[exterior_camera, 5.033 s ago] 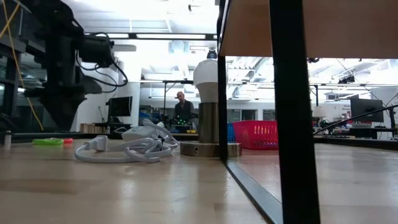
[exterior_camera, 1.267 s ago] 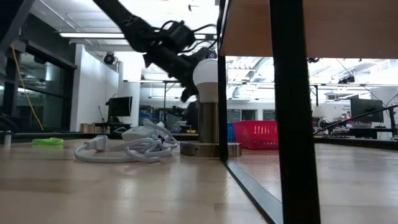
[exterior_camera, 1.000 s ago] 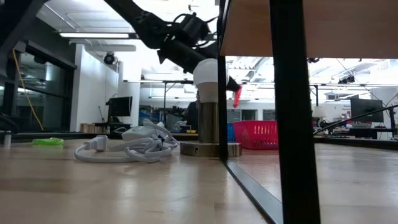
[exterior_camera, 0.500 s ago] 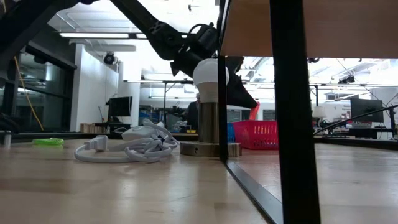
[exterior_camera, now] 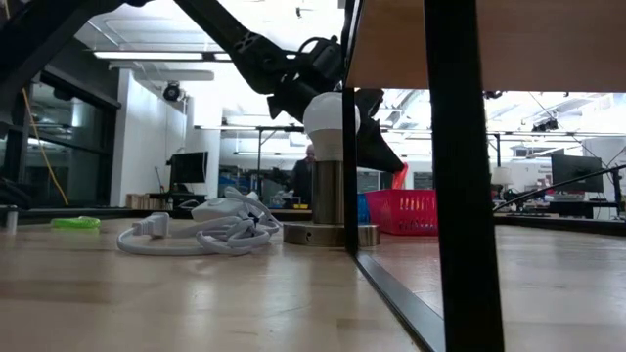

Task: Pick & Place Office Desk Supplies
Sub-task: Put the orange coil keychain into the red bin, then put the green coil keychain into the red bin

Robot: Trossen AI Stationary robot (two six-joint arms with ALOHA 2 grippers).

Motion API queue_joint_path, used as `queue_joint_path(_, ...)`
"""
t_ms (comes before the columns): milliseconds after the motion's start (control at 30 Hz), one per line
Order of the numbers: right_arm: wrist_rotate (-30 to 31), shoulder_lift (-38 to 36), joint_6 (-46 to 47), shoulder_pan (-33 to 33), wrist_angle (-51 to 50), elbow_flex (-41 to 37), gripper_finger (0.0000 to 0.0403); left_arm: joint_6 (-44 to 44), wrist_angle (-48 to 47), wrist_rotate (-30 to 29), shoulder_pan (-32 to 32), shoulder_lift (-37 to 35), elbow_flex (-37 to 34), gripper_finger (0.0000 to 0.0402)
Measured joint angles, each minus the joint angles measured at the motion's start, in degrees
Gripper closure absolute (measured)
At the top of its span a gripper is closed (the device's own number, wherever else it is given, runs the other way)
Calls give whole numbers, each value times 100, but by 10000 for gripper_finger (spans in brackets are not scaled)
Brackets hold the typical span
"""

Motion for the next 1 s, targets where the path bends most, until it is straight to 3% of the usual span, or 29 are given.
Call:
queue_joint_path(333, -1, 1, 0, 0, 0, 0, 293, 1, -85, -13, 0, 0, 0, 323)
queue_joint_path(1000, 0, 0, 0, 0, 0, 0, 293, -43, -94, -9, -39, -12, -2, 320)
